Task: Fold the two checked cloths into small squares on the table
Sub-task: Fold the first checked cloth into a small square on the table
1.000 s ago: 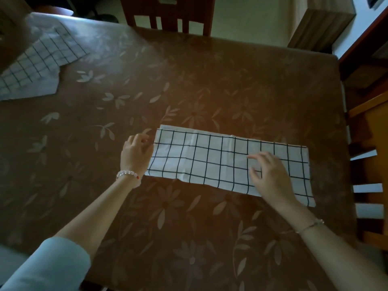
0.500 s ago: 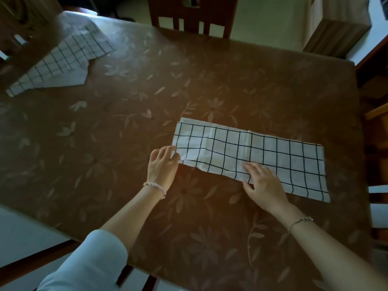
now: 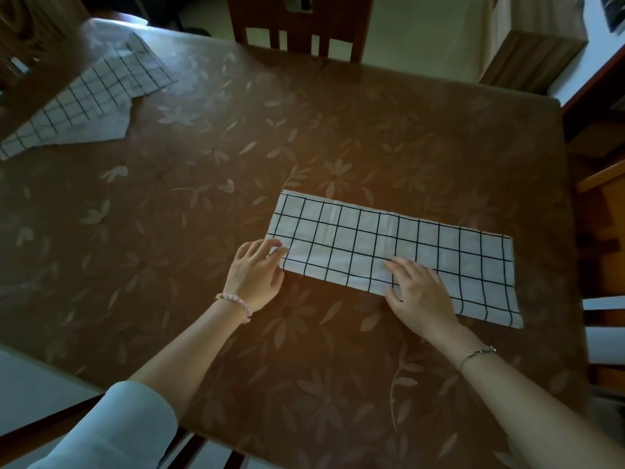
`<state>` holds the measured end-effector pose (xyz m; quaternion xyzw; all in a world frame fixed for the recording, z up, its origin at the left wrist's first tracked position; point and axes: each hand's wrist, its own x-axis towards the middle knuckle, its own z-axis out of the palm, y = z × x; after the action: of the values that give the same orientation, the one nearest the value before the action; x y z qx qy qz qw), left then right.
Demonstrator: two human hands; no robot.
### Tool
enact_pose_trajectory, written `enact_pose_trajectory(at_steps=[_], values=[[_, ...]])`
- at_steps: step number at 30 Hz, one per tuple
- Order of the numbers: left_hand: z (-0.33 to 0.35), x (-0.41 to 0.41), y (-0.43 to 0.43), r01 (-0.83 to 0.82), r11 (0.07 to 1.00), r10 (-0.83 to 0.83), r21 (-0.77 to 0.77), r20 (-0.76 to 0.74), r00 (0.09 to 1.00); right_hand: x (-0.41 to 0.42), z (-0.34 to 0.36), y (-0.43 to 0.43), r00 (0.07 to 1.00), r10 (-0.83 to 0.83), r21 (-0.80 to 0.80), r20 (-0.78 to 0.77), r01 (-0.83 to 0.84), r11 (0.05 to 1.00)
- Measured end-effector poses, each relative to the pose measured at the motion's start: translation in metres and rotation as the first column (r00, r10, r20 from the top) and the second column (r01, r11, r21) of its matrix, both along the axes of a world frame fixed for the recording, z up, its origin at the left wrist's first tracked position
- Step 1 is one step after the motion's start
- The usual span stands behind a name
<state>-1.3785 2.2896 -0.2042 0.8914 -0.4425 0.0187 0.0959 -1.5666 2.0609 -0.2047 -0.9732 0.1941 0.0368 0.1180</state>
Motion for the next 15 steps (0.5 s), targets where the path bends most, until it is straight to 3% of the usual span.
enact_pose_trajectory(at_steps=[4,9,15], values=[[0.001,0.024,-0.027,-0.133,0.990,0.127,-0.046,-0.103,0.987,0.007,-0.007,-0.005,0.999,-0.010,0.006,-0.041,0.010,1.000],[0.002,0.055,-0.058,-0.069,0.984,0.095,0.162,-0.158,0.983,0.014,-0.016,-0.011,0.990,-0.047,0.023,-0.132,0.051,0.998],[-0.007,0.055,-0.073,-0.041,0.969,0.097,0.242,-0.225,0.969,0.016,-0.021,-0.015,0.987,-0.068,0.029,-0.143,0.073,0.997]])
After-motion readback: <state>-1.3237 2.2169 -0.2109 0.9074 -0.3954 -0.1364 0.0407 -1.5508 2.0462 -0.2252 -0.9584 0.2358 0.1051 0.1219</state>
